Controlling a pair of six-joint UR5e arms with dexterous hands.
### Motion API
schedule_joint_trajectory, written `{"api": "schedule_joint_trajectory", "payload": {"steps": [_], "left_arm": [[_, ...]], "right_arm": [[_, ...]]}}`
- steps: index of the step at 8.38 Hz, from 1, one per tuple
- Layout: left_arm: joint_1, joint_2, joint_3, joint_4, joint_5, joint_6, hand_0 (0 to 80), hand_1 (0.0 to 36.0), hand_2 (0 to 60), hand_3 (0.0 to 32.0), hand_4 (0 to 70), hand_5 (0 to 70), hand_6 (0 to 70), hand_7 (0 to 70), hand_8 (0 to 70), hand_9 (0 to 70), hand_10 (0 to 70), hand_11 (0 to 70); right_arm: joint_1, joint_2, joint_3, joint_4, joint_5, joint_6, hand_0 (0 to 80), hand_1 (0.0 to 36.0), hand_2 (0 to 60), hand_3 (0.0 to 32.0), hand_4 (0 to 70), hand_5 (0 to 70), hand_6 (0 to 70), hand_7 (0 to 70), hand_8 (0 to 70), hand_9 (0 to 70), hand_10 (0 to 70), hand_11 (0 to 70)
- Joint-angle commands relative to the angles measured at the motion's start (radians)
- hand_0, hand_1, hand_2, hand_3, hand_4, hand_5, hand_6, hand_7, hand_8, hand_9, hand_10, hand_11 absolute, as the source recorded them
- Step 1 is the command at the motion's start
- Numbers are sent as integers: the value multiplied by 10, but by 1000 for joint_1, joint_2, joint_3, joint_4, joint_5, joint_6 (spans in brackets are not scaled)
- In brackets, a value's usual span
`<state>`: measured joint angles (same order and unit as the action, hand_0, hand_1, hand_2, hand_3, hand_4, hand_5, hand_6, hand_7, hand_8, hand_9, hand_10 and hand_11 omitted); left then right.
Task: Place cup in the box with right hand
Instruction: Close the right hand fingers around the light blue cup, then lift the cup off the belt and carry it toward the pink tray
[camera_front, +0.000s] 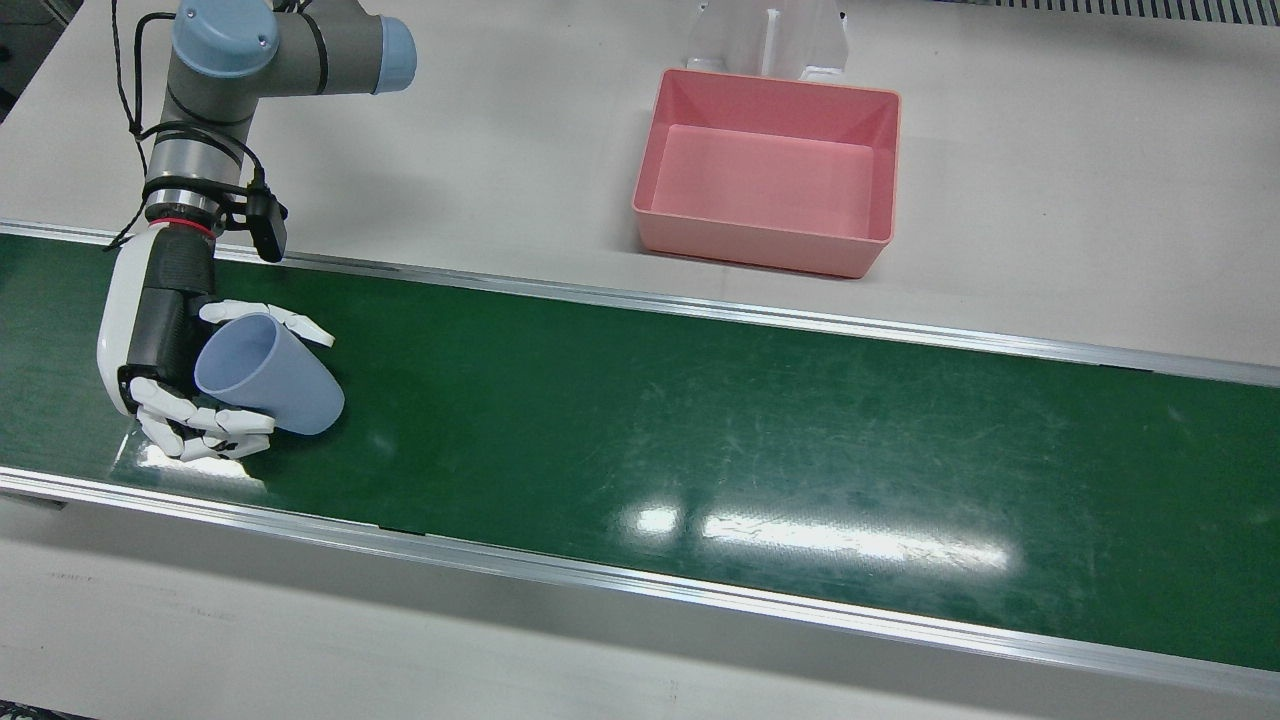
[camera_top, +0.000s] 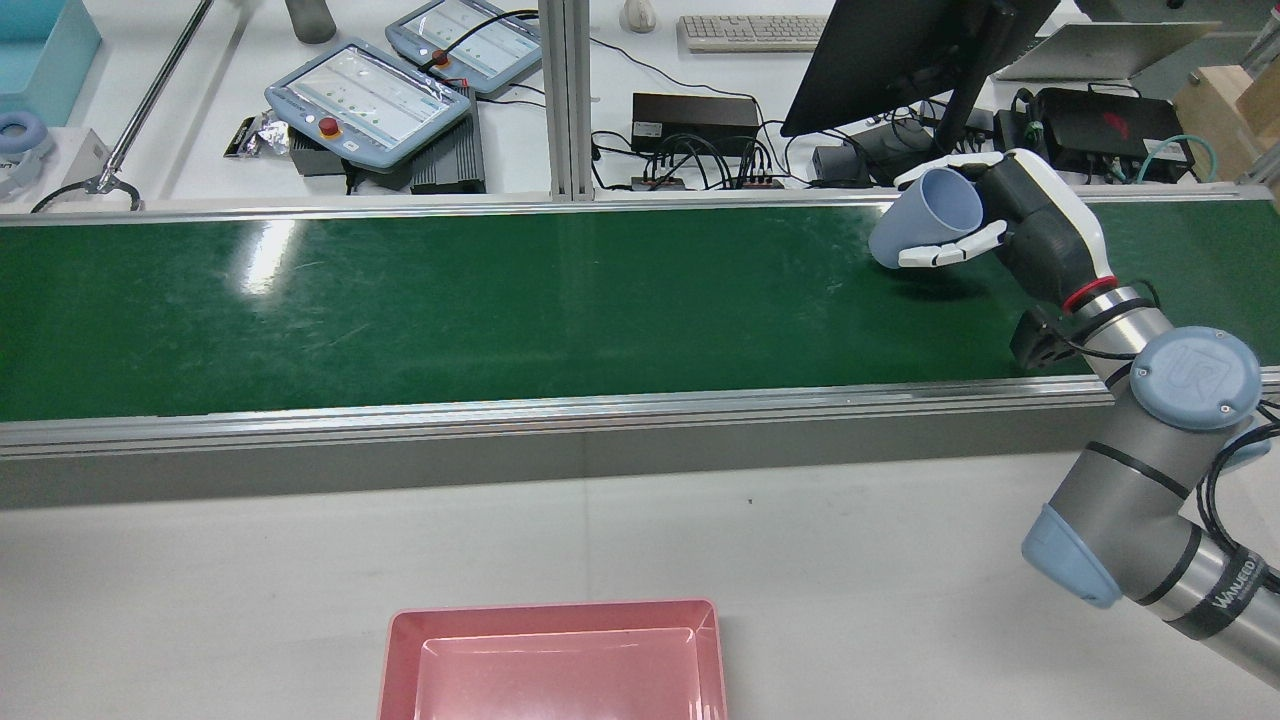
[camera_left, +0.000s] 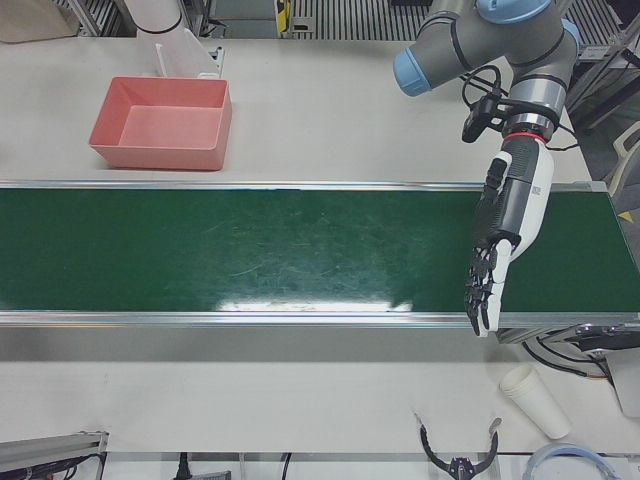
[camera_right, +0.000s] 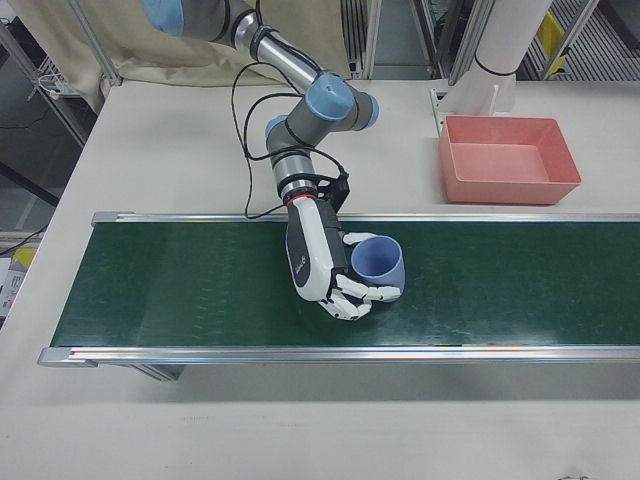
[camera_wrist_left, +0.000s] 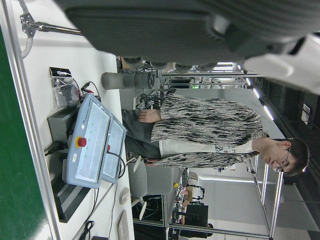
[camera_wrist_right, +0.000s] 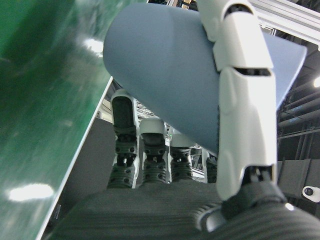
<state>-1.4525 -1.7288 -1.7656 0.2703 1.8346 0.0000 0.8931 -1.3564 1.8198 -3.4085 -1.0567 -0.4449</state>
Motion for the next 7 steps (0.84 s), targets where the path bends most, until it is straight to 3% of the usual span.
{"api": "schedule_joint_trajectory", "payload": {"steps": [1, 4, 7], "left_arm": [[0, 0, 0, 0, 0, 0, 0, 0, 0, 0, 0, 0, 0, 0, 0, 0, 0, 0], [0, 0, 0, 0, 0, 0, 0, 0, 0, 0, 0, 0, 0, 0, 0, 0, 0, 0], [0, 0, 0, 0, 0, 0, 0, 0, 0, 0, 0, 0, 0, 0, 0, 0, 0, 0]], "right_arm": [[15, -25, 120, -1, 9, -41, 627, 360, 600, 0, 700, 183, 444, 700, 700, 700, 543, 700], [-127, -47, 376, -39, 21, -185, 590, 360, 600, 0, 700, 174, 436, 700, 685, 700, 517, 700], [-487, -26, 481, -58, 203, -312, 581, 360, 600, 0, 700, 169, 436, 700, 676, 700, 535, 700]]}}
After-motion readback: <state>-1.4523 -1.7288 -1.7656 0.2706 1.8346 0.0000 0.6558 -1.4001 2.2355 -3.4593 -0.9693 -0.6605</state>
